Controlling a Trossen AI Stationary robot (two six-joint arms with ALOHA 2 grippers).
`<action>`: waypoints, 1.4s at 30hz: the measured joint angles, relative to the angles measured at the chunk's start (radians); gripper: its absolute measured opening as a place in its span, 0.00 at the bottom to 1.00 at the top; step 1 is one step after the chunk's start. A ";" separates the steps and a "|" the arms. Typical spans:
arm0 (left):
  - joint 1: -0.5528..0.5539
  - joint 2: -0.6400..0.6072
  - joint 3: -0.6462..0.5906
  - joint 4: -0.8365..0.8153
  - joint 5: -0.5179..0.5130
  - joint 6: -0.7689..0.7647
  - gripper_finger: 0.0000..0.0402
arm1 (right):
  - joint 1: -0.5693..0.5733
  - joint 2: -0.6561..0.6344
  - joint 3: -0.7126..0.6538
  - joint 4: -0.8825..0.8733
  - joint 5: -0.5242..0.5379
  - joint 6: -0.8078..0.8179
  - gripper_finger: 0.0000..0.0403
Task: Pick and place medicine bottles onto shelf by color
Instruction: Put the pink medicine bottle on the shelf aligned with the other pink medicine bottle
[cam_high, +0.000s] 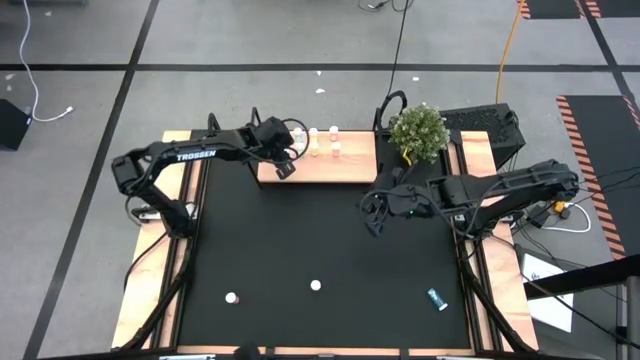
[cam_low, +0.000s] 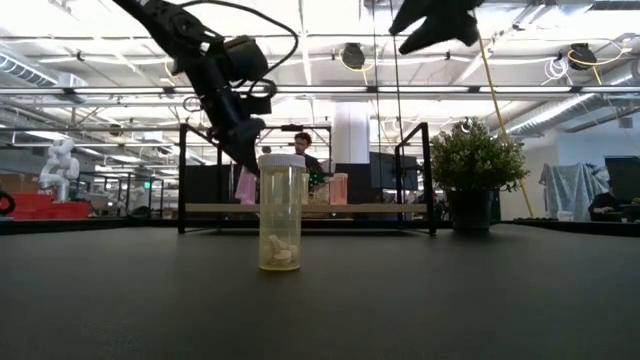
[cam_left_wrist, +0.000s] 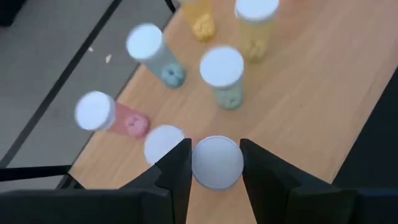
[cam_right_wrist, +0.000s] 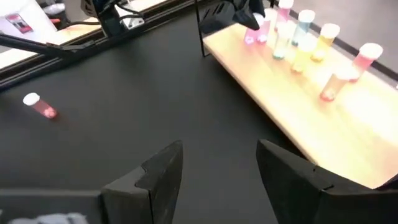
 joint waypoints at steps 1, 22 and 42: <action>0.004 0.006 0.000 -0.002 0.002 0.003 0.31 | 0.002 -0.001 -0.014 0.011 0.000 0.009 0.49; -0.040 -0.047 0.000 -0.046 0.065 -0.048 0.33 | 0.004 -0.004 -0.132 0.108 -0.057 0.045 0.49; -0.045 -0.164 -0.282 0.301 0.047 -0.167 0.33 | 0.005 -0.006 -0.132 0.151 -0.057 0.012 0.49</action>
